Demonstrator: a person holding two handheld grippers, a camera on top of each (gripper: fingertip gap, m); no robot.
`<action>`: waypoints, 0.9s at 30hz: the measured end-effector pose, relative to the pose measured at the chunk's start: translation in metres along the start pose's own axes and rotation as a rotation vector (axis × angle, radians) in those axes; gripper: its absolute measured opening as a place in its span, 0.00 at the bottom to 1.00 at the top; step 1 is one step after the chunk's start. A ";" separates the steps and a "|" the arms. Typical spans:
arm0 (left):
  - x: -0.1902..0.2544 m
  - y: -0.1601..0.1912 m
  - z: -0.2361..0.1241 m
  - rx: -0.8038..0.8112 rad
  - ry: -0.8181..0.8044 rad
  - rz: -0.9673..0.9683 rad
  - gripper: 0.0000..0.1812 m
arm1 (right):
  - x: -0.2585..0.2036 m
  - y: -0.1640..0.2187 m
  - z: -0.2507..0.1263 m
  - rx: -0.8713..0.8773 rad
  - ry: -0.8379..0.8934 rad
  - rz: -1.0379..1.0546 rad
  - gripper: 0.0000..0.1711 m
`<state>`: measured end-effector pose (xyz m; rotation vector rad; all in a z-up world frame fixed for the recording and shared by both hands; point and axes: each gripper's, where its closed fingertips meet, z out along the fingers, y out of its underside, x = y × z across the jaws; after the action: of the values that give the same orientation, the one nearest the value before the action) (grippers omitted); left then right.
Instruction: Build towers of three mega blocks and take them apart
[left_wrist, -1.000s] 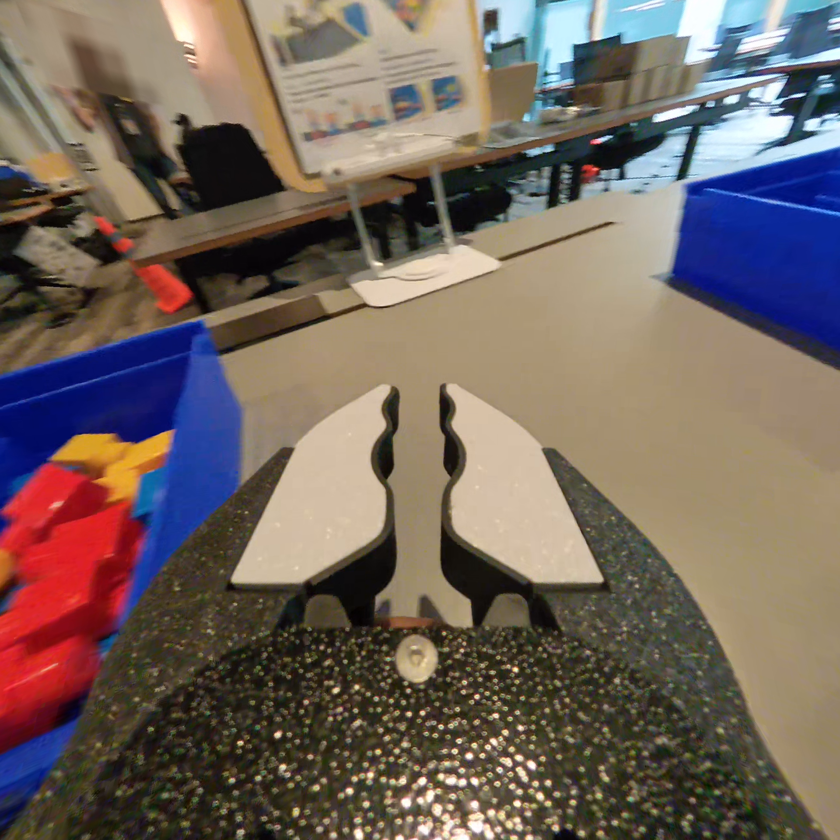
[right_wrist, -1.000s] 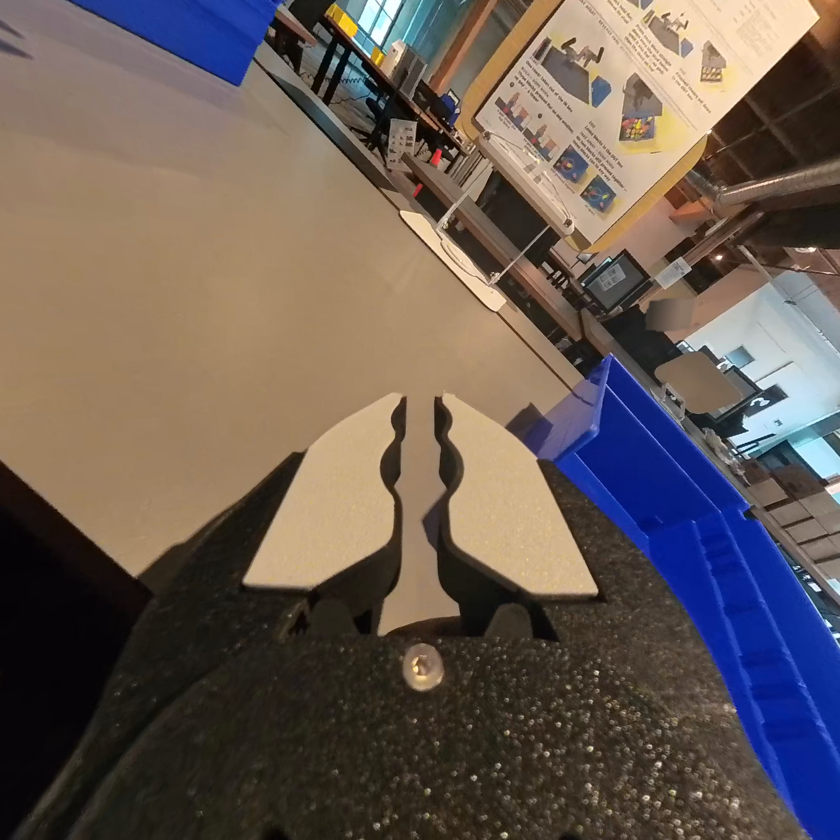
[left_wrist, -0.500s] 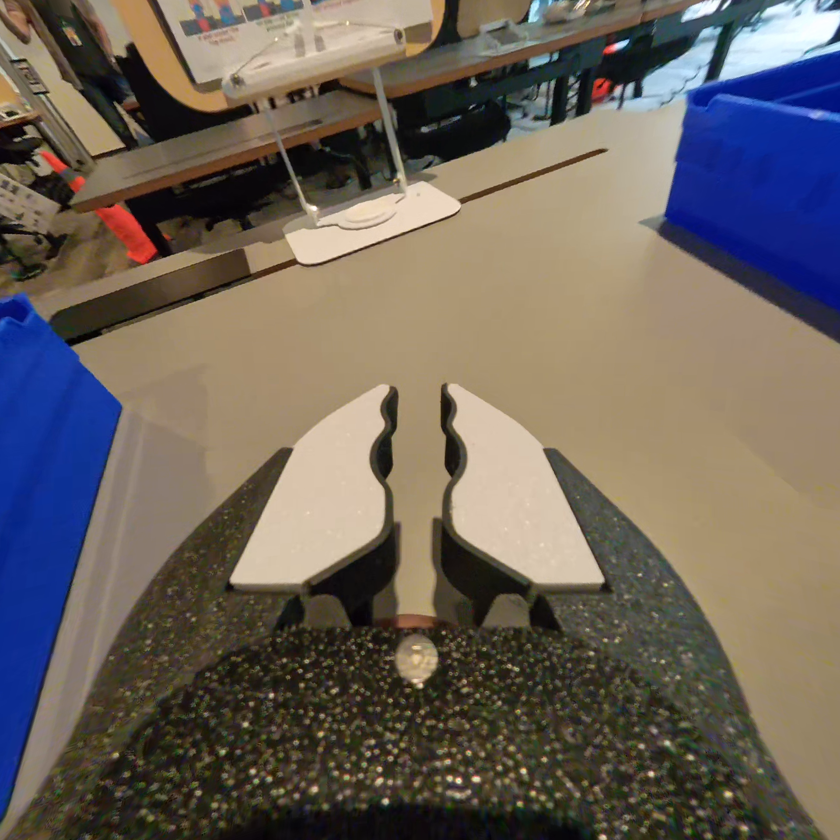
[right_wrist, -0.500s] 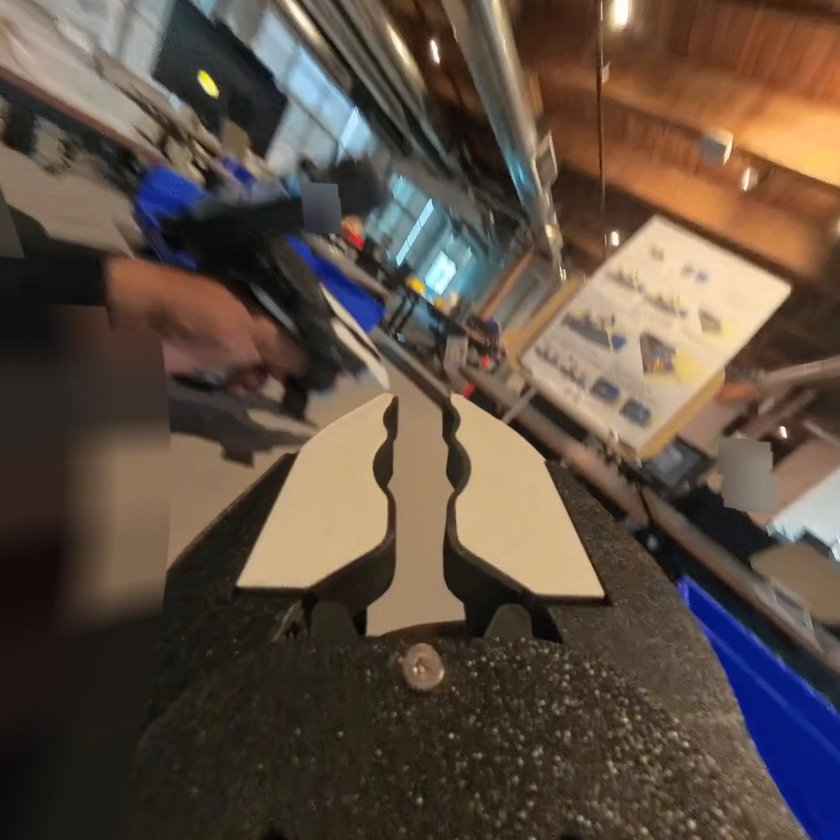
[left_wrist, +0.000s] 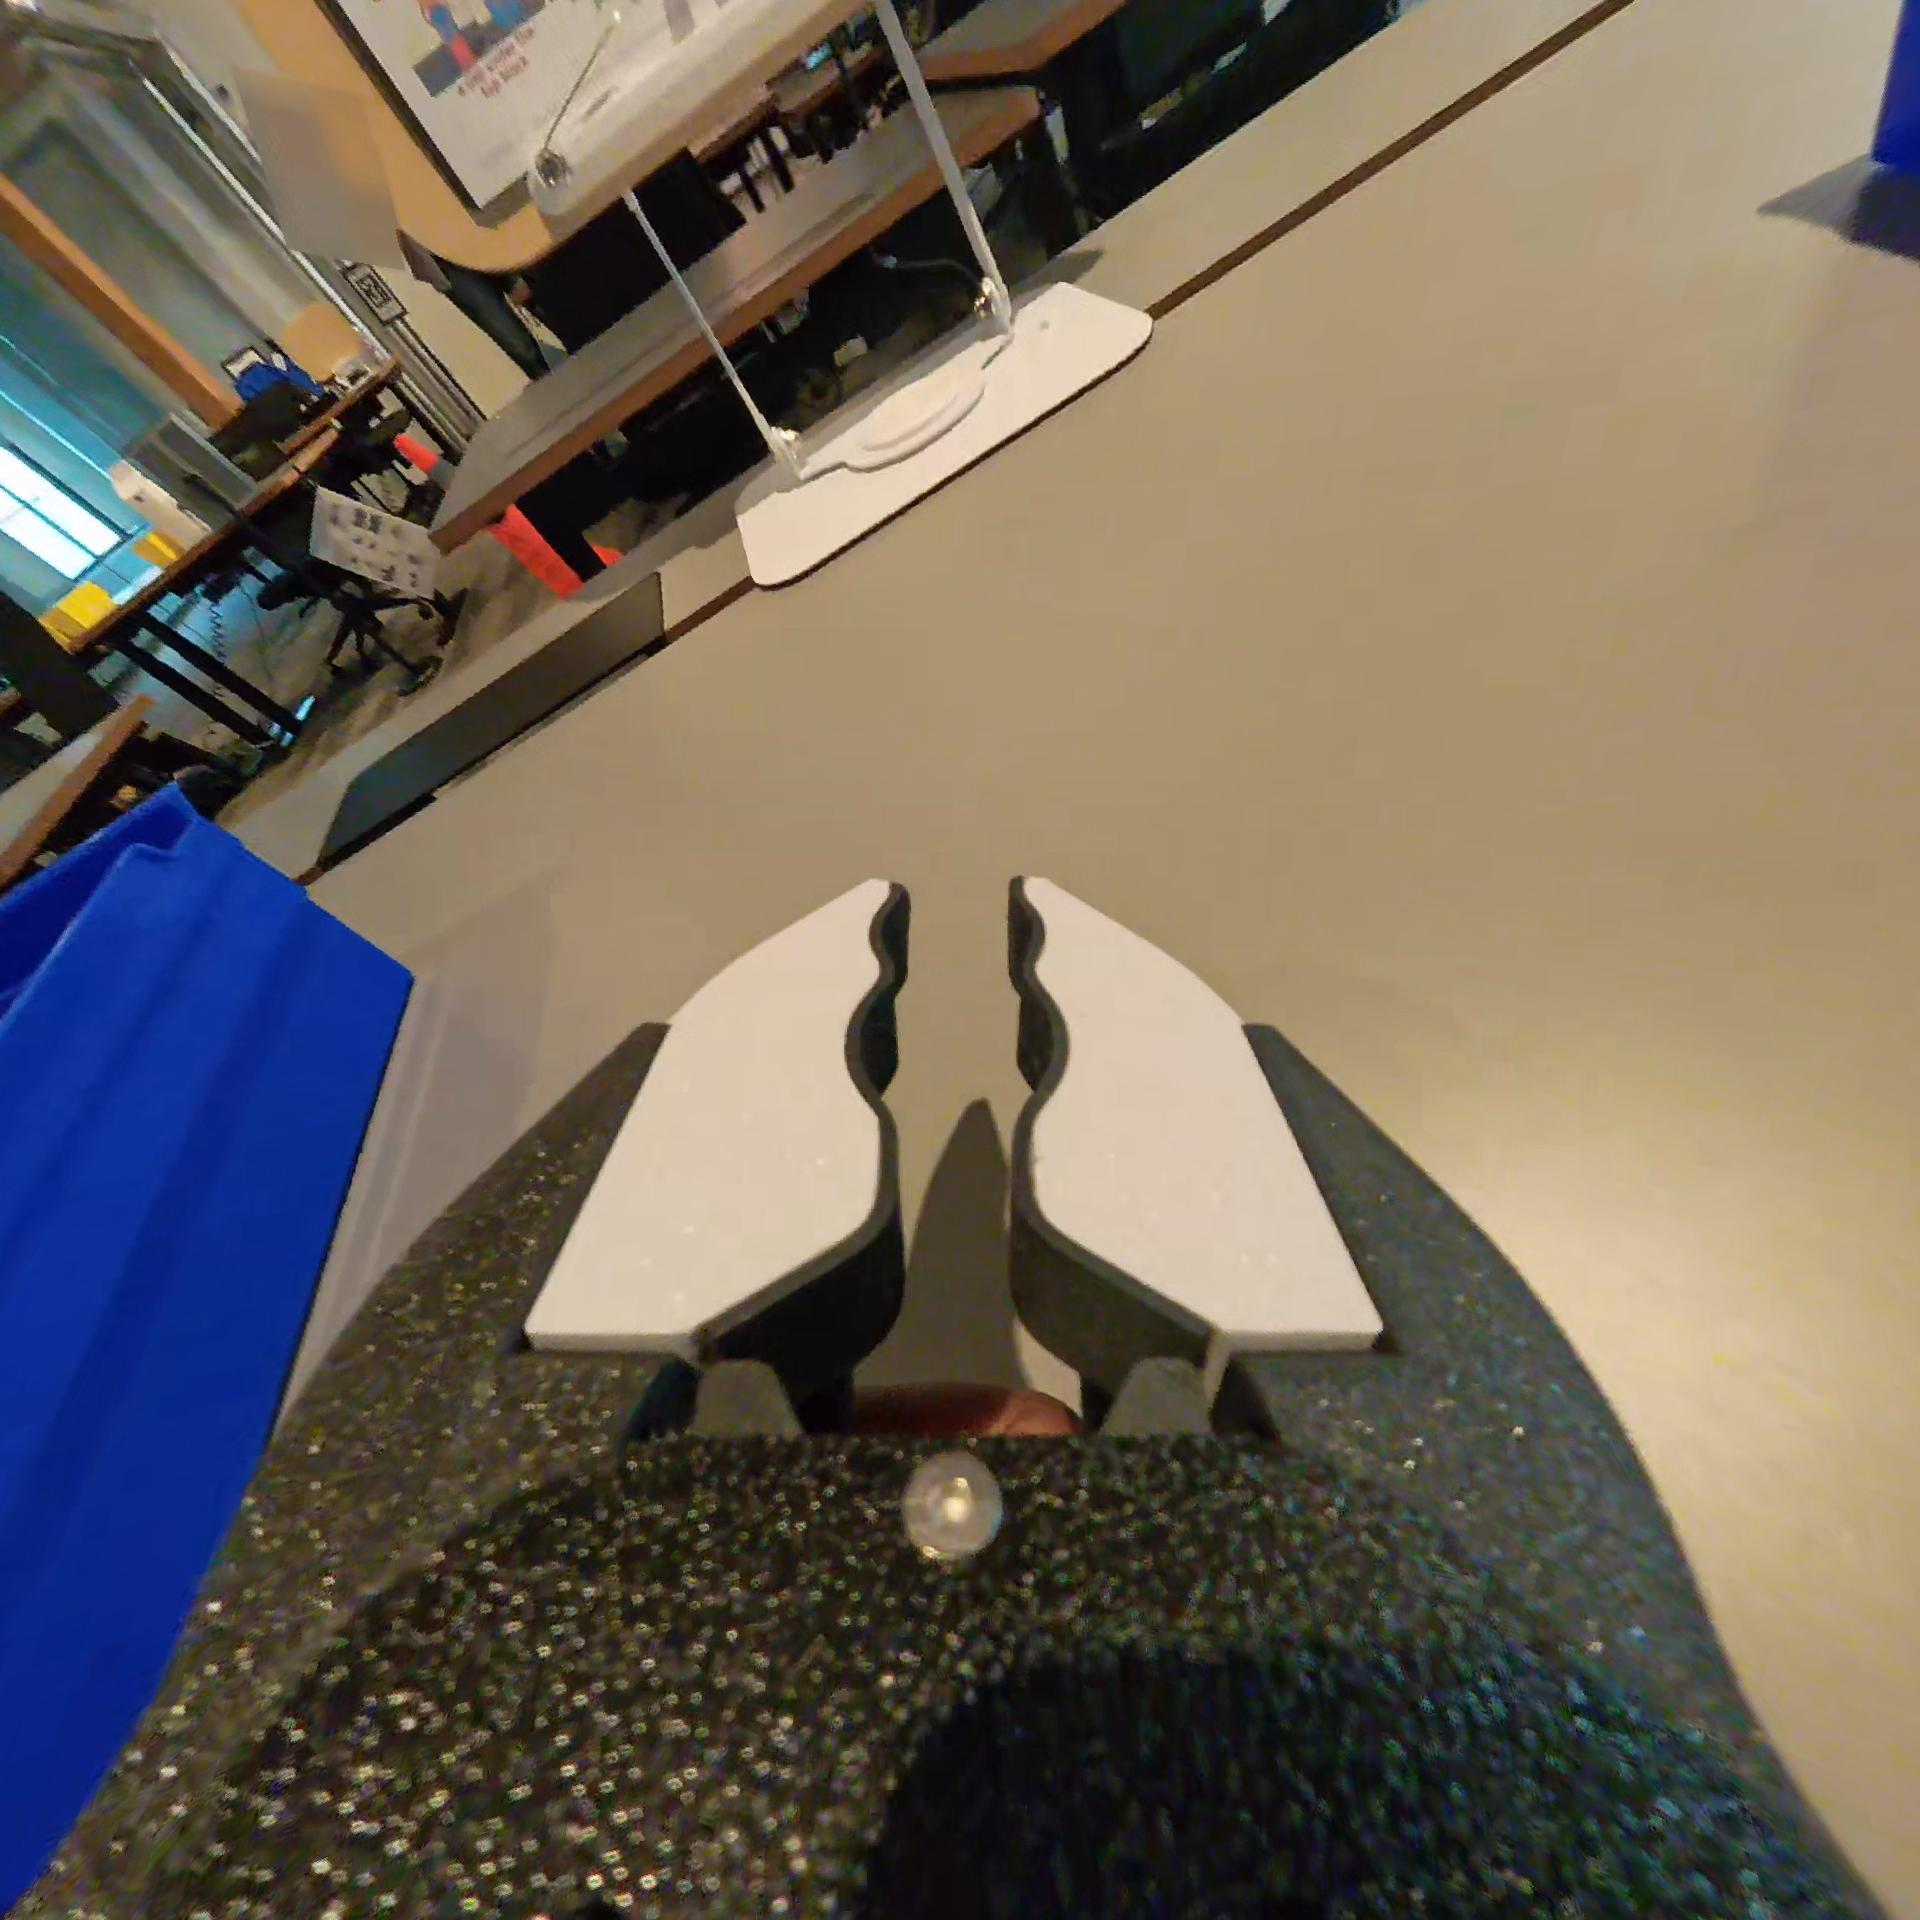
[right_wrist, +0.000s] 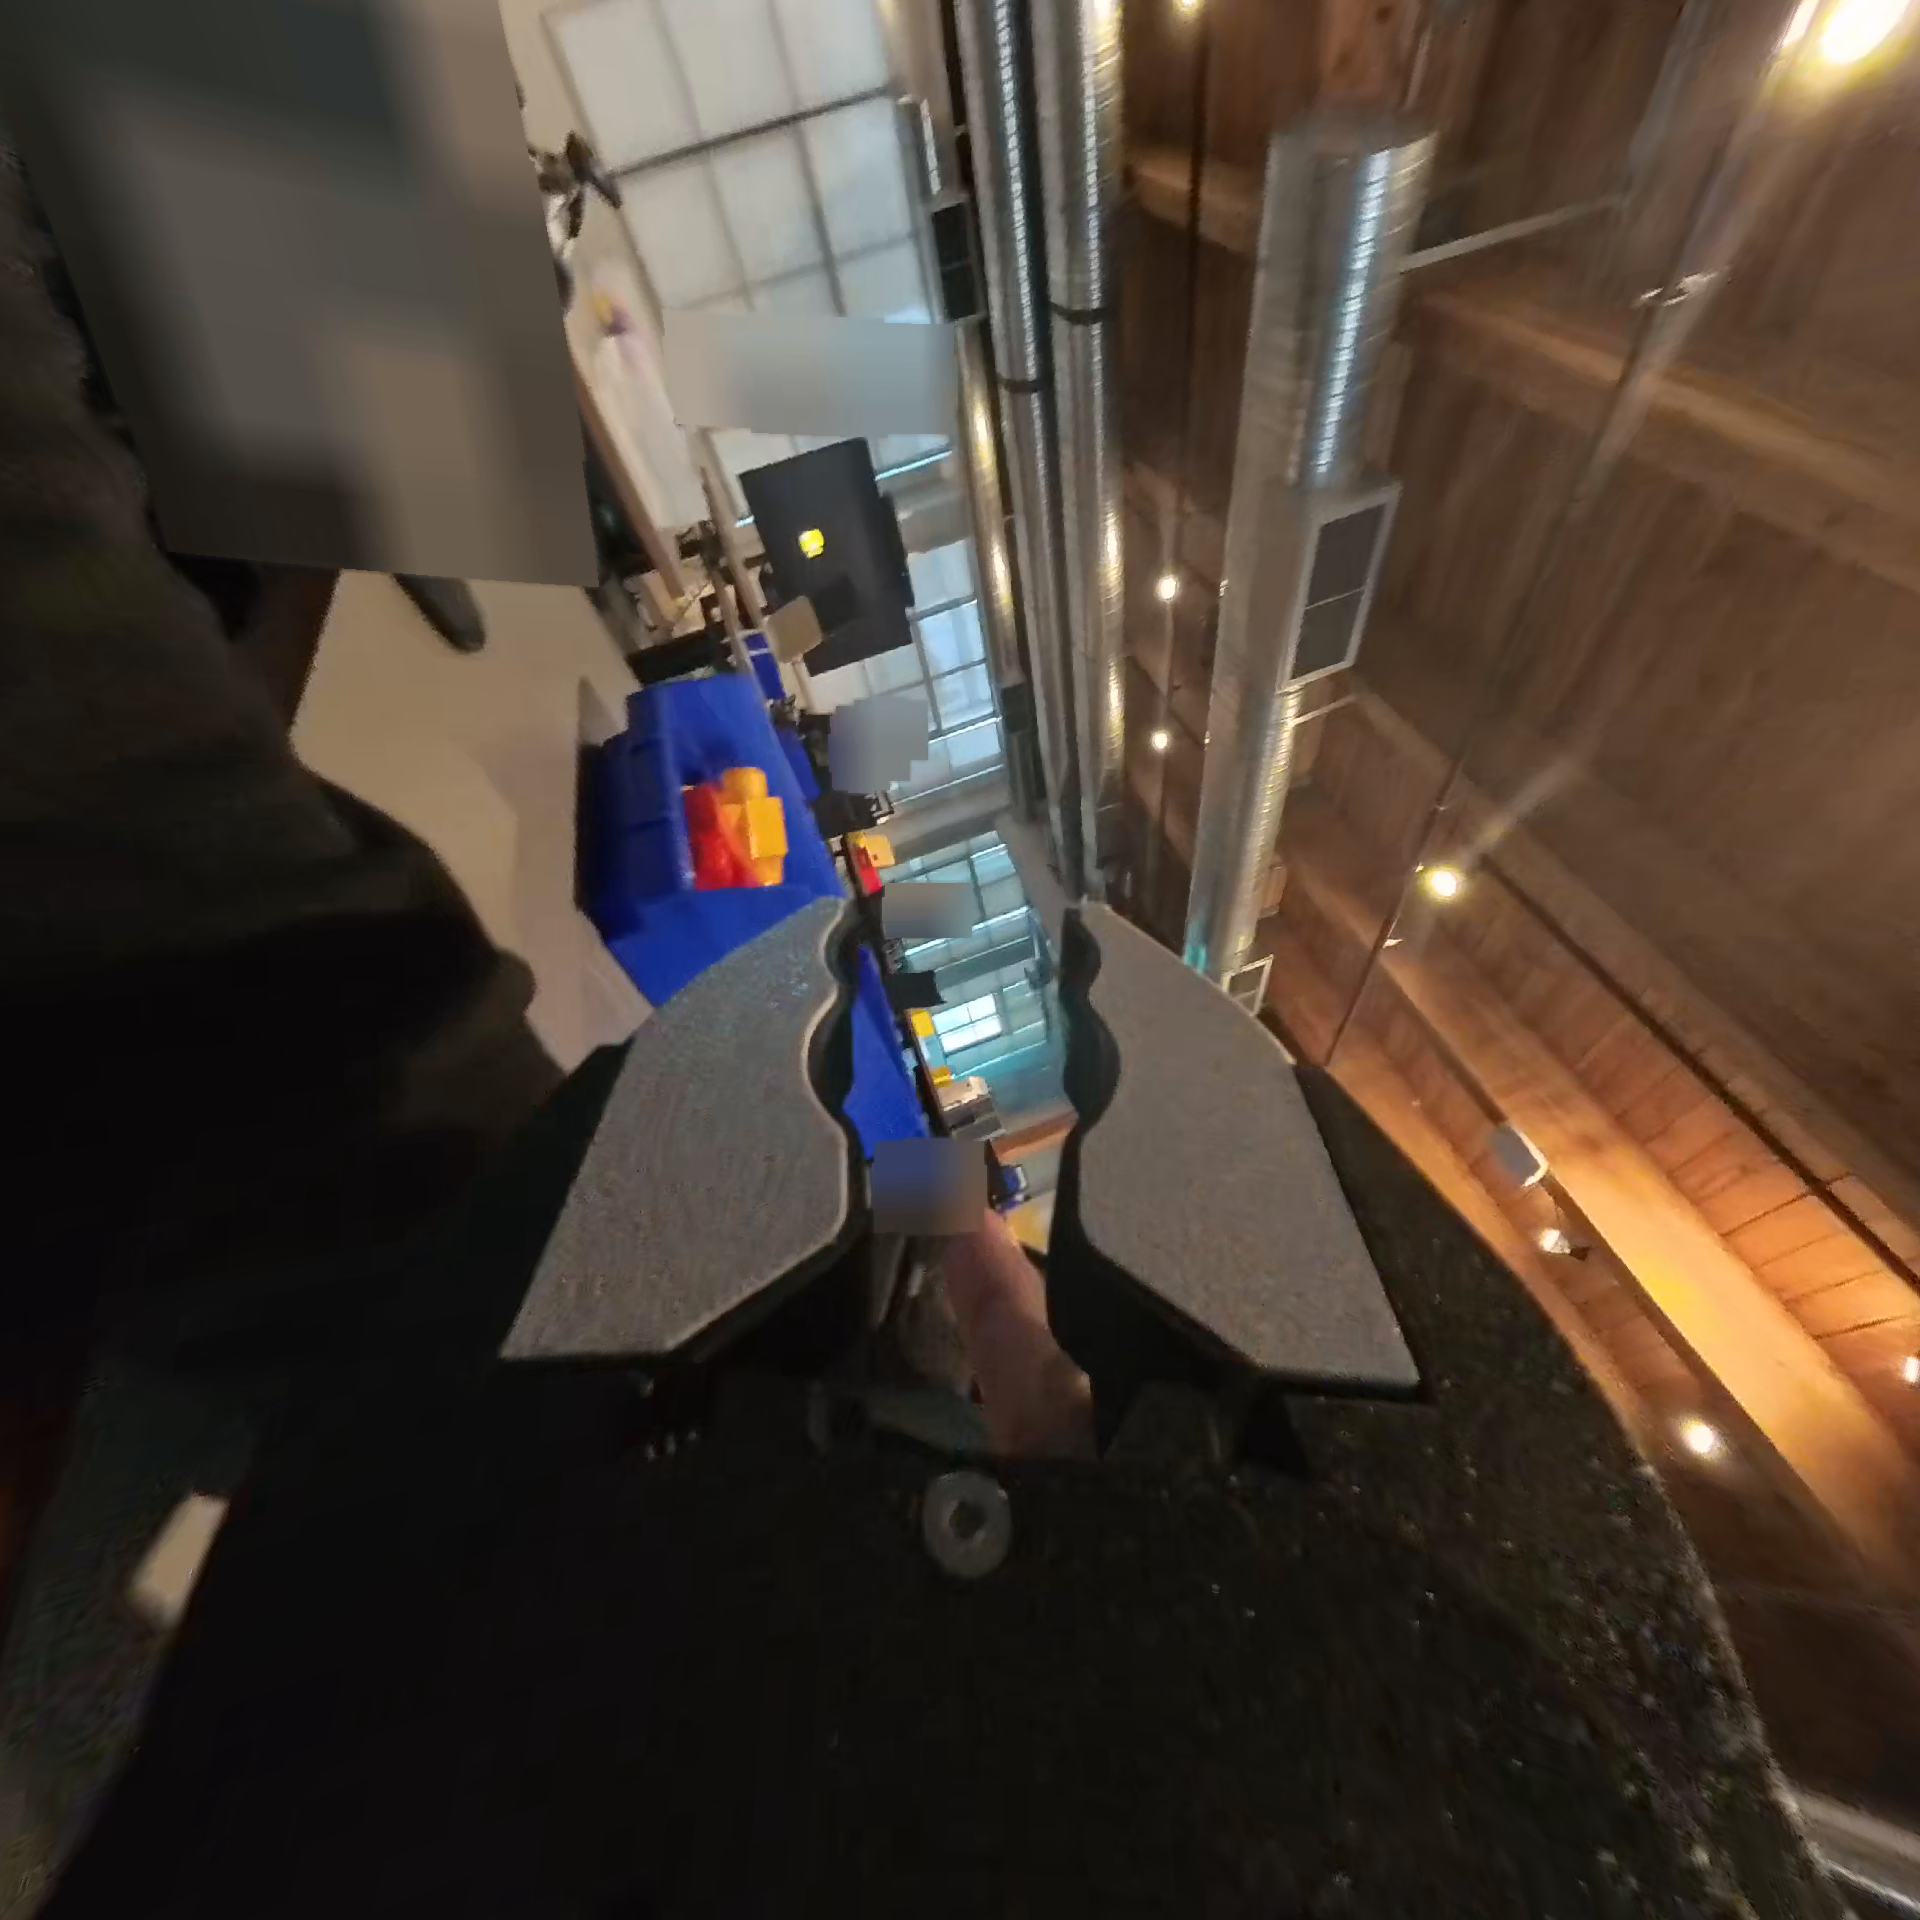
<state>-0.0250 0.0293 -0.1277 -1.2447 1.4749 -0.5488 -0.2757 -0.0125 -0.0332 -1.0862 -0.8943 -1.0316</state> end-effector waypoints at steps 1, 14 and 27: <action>0.000 0.000 0.000 0.004 -0.004 0.007 0.10 | -0.008 0.003 0.001 -0.013 -0.025 -0.005 0.22; -0.001 0.000 -0.003 0.010 -0.028 0.023 0.10 | -0.040 0.025 0.008 -0.179 -0.098 -0.109 0.24; -0.001 0.001 -0.002 0.004 -0.028 0.018 0.11 | -0.043 0.028 0.012 -0.235 -0.097 -0.063 0.24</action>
<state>-0.0274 0.0300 -0.1271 -1.2300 1.4592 -0.5200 -0.2615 0.0118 -0.0783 -1.3203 -0.9056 -1.1655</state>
